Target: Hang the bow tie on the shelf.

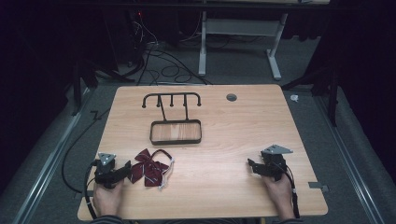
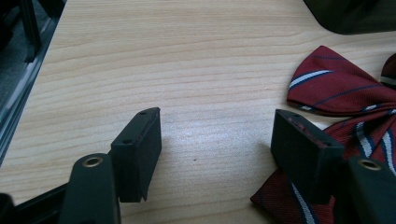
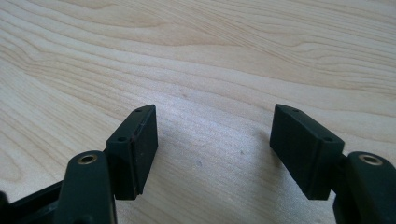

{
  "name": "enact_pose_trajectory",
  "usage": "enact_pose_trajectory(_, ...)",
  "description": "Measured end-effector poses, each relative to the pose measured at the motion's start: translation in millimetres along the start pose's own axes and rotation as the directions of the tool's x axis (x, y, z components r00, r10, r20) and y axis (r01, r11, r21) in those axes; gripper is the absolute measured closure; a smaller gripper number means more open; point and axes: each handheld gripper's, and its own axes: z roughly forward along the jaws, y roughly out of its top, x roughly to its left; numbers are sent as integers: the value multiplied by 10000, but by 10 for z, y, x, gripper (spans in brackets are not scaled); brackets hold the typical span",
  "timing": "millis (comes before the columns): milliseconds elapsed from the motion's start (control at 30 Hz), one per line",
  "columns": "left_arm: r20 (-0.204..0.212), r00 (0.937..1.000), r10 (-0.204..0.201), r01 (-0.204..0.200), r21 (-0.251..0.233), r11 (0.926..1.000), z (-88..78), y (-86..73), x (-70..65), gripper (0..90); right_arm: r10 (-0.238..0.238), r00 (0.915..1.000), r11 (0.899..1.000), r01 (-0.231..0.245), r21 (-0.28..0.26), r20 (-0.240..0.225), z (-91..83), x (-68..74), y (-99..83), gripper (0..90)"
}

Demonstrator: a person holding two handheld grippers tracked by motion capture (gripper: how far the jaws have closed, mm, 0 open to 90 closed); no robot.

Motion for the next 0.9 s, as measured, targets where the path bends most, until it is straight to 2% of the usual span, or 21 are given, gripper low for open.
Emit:
enact_pose_trajectory(433, -36, 10000, -9, 9, -6, 10000, 3, 1, -11, 331, -52, 10000, 10000, 52, 13, 25, 1, 2, 0, 336)
enact_pose_trajectory(700, 161, 9998, 114, -115, 29, 9999, -15, -5, 20, 339, -63, 10000, 10000, 63, 4, 18, 1, 1, 0, 336)
enact_pose_trajectory(900, 370, 9991, -187, 192, -129, 9997, -75, -13, 60, 351, -52, 10000, 10000, 52, 13, 19, 1, 2, 0, 336)
